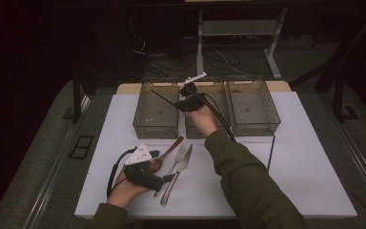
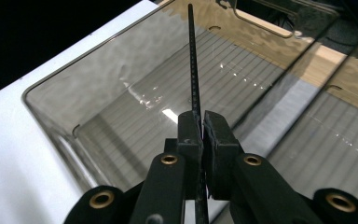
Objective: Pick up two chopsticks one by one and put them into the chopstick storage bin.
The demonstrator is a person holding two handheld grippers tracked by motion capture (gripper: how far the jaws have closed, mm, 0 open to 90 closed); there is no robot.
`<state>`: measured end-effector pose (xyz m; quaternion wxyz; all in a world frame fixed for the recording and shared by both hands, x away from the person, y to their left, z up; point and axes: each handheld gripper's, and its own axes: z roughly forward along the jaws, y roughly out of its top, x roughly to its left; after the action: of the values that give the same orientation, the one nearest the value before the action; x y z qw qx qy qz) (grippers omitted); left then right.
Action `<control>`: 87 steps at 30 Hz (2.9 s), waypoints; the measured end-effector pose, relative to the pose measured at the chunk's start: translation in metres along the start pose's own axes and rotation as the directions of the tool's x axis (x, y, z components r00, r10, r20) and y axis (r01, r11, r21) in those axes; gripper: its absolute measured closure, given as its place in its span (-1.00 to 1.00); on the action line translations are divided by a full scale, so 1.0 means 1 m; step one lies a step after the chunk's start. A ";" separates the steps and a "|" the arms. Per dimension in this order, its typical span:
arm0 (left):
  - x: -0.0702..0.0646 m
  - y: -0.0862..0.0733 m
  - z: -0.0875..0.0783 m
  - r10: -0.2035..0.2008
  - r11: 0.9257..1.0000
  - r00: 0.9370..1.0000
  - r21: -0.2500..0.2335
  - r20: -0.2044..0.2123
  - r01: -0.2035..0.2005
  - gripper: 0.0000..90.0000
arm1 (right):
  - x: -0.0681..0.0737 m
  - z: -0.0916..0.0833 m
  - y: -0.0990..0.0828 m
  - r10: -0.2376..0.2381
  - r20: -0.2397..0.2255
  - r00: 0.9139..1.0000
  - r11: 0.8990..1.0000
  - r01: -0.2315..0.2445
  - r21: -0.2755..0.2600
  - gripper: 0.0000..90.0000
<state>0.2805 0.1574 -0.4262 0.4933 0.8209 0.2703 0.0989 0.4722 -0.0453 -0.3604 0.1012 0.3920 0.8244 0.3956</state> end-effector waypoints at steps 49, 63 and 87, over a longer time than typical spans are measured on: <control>0.003 -0.002 0.001 0.000 1.000 1.000 0.019 -0.009 0.000 -1.00 | 0.013 -0.036 -0.023 -0.068 -0.114 0.991 0.997 0.065 -0.030 0.32; 0.001 -0.002 0.000 -0.001 1.000 1.000 0.022 -0.015 0.001 -1.00 | -0.012 -0.110 -0.103 -0.092 -0.116 0.989 0.996 0.092 -0.008 0.91; 0.001 -0.004 0.000 -0.006 0.999 1.000 0.032 -0.022 0.007 -1.00 | -0.070 -0.194 -0.225 0.023 0.013 1.000 0.998 -0.024 0.052 0.97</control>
<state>0.2801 0.1592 -0.4294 0.4776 0.8266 0.2798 0.1019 0.3000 -0.2926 -0.4060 0.0912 0.4065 0.8292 0.3726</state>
